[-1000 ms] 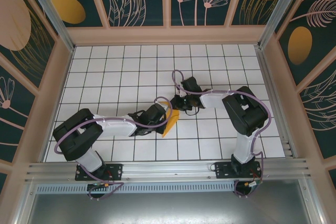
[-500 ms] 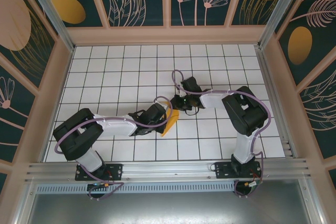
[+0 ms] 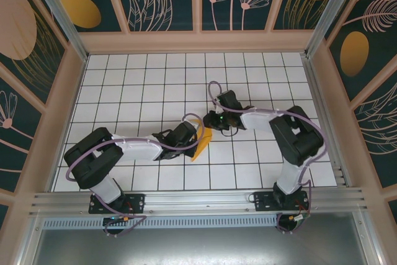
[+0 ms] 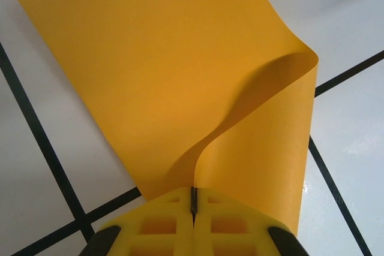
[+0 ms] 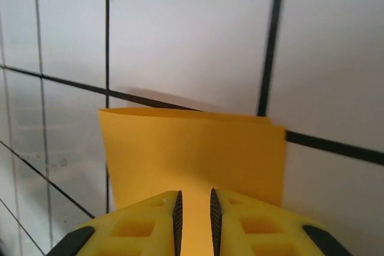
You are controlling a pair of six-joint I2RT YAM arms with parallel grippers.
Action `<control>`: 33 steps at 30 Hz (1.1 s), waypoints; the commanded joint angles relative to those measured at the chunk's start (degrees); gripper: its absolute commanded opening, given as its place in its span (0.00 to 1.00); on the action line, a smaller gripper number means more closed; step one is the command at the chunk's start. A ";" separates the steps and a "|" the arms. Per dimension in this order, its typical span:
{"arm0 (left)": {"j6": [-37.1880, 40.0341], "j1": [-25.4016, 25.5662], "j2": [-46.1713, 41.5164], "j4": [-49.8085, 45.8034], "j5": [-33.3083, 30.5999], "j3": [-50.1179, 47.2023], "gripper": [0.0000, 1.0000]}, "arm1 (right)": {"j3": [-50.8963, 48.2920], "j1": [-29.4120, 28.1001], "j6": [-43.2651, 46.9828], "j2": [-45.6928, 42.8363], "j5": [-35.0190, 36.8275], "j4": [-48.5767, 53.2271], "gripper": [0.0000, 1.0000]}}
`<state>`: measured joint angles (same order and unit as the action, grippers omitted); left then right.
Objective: Fold a paper plane with a square sheet of paper (pick it up from the middle)
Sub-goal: Third fold the triangle at the center of the table.
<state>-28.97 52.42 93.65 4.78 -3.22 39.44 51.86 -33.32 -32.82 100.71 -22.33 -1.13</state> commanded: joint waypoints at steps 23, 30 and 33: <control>1.11 -0.28 3.04 -0.84 2.09 0.11 0.00 | -23.11 -13.63 -26.10 -12.87 1.82 -25.15 0.00; 1.16 -0.22 3.46 -0.93 2.00 0.24 0.00 | -24.17 -13.41 -25.65 -10.53 0.98 -27.07 0.00; 1.11 -0.26 3.60 -0.98 1.91 0.31 0.00 | -24.56 -13.35 -25.54 -8.96 0.82 -27.35 0.01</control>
<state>-28.60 52.38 94.65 6.44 -2.42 39.81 28.23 -46.65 -58.02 90.28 -21.06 -26.41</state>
